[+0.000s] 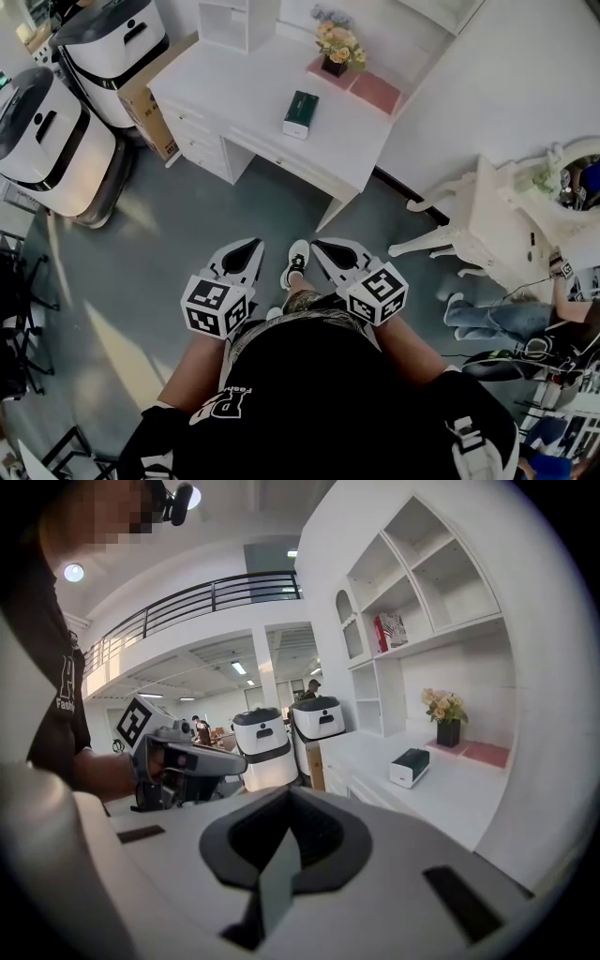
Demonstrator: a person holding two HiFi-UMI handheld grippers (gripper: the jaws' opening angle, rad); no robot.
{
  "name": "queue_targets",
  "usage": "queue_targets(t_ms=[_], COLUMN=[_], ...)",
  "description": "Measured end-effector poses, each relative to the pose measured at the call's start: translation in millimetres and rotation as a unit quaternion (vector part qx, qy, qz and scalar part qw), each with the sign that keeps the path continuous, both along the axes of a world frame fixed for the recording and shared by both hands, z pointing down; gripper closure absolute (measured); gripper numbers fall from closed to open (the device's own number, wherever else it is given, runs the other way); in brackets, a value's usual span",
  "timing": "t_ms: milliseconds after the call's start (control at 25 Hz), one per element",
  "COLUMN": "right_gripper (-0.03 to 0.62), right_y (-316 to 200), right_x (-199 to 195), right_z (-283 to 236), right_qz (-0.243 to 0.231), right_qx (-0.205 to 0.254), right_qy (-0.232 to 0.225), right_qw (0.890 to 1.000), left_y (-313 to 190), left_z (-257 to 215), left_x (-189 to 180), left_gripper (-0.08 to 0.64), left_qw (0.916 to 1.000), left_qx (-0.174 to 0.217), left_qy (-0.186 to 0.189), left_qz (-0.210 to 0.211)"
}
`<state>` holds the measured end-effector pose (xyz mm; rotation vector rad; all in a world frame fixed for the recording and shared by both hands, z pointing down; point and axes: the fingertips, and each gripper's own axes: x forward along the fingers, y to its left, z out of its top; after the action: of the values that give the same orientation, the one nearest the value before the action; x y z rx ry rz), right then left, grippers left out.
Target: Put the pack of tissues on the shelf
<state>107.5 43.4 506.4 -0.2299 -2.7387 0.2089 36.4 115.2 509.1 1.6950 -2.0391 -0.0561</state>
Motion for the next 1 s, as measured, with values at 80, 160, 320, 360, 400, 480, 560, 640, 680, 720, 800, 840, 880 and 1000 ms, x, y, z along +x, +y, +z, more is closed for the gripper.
queue_targets(t_ms=[80,160,320,360,400,480,560,640,680,720,800,840,880,1000], right_gripper=[0.583,0.583,0.583,0.583,0.583,0.583,0.583,0.583,0.583,0.583,0.583,0.583,0.583,0.583], right_y=[-7,-20,-49,-56,-63,-81,-99,-116,-124,-132,-148,-157,-167,-193], right_x=[-9,-18,-36,-40,-44,-55,-67,-81,-88,-94,-105,-111,-116,-131], right_z=[1,2,5,5,5,6,7,2,0,-1,-2,-1,0,1], right_qz=[0.0,0.006,0.026,0.029,0.031,0.036,0.044,0.047,0.047,0.047,0.048,0.05,0.051,0.055], right_qx=[-0.002,-0.004,-0.015,-0.017,-0.018,-0.021,-0.026,-0.03,-0.031,-0.031,-0.031,-0.03,-0.03,-0.029], right_qy=[-0.005,-0.01,-0.018,-0.02,-0.021,-0.021,-0.02,-0.024,-0.026,-0.027,-0.028,-0.027,-0.027,-0.029], right_qw=[1.0,1.0,0.999,0.999,0.999,0.999,0.998,0.998,0.998,0.998,0.998,0.998,0.998,0.998], left_y=[-5,-13,-33,-40,-47,-63,-79,-95,-103,-110,-126,-134,-142,-166], left_z=[-1,-1,4,4,3,1,-2,-7,-9,-11,-14,-15,-15,-14], left_x=[-8,-17,-33,-37,-41,-52,-66,-80,-87,-94,-106,-112,-117,-133], left_gripper=[0.546,0.546,0.546,0.546,0.546,0.546,0.546,0.546,0.546,0.546,0.546,0.546,0.546,0.546], left_qw=[1.0,1.0,0.9998,0.9998,0.9997,0.9995,0.9994,0.9992,0.999,0.9989,0.9987,0.9987,0.9985,0.9978], left_qx=[-0.001,-0.002,-0.012,-0.014,-0.016,-0.019,-0.022,-0.027,-0.029,-0.031,-0.033,-0.034,-0.036,-0.045], left_qy=[-0.005,-0.009,-0.013,-0.014,-0.017,-0.022,-0.023,-0.027,-0.031,-0.034,-0.036,-0.037,-0.039,-0.045], left_qz=[-0.002,-0.003,0.004,0.007,0.01,0.011,0.011,0.013,0.013,0.013,0.013,0.013,0.015,0.018])
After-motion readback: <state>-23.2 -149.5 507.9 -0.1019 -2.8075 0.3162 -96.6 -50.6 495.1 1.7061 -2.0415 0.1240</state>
